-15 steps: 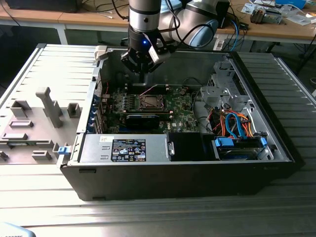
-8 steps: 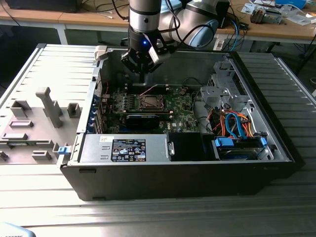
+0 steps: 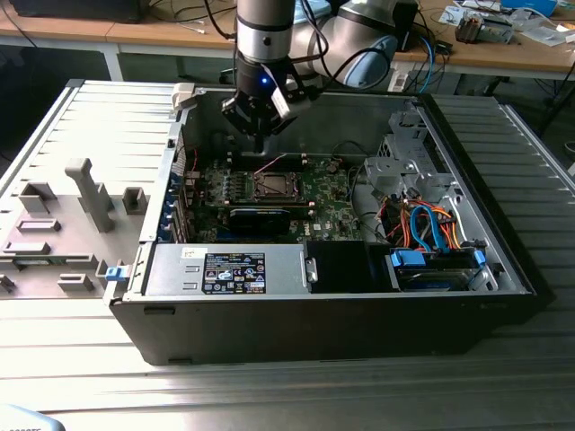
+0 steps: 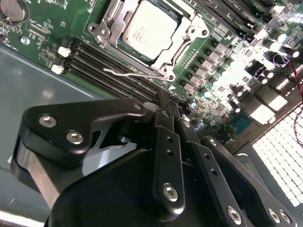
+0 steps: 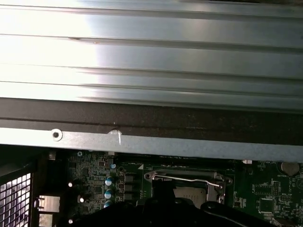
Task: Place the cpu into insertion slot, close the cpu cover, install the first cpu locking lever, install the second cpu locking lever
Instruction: 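Install the first cpu locking lever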
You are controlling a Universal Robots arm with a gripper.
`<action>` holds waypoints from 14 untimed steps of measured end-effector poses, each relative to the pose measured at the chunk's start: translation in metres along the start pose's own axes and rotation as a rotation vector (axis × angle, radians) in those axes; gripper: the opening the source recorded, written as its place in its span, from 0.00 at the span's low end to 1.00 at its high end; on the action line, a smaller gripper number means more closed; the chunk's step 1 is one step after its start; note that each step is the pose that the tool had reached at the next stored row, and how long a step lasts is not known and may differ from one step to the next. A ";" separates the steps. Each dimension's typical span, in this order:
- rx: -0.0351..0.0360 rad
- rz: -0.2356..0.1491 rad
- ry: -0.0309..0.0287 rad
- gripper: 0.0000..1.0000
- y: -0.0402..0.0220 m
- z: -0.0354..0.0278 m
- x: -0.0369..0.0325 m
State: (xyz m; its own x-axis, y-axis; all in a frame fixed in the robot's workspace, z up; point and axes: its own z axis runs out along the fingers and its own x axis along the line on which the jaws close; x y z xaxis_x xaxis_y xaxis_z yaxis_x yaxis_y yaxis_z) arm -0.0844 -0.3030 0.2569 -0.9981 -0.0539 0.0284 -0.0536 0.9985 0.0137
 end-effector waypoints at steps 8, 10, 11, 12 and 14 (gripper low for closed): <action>0.0062 0.023 0.0001 0.11 0.0053 0.0097 -0.0089; 0.0203 0.024 0.0007 0.11 0.0076 0.0115 -0.0096; 0.0313 0.024 0.0011 0.11 0.0101 0.0129 -0.0097; 0.0408 0.024 0.0016 0.11 0.0133 0.0151 -0.0099; 0.0455 0.017 0.0016 0.11 0.0149 0.0192 -0.0098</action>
State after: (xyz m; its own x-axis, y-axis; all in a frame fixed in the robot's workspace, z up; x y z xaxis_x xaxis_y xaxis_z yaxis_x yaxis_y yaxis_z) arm -0.0760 -0.2874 0.2377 -0.9989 -0.0374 0.0299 -0.0384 0.9987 -0.0323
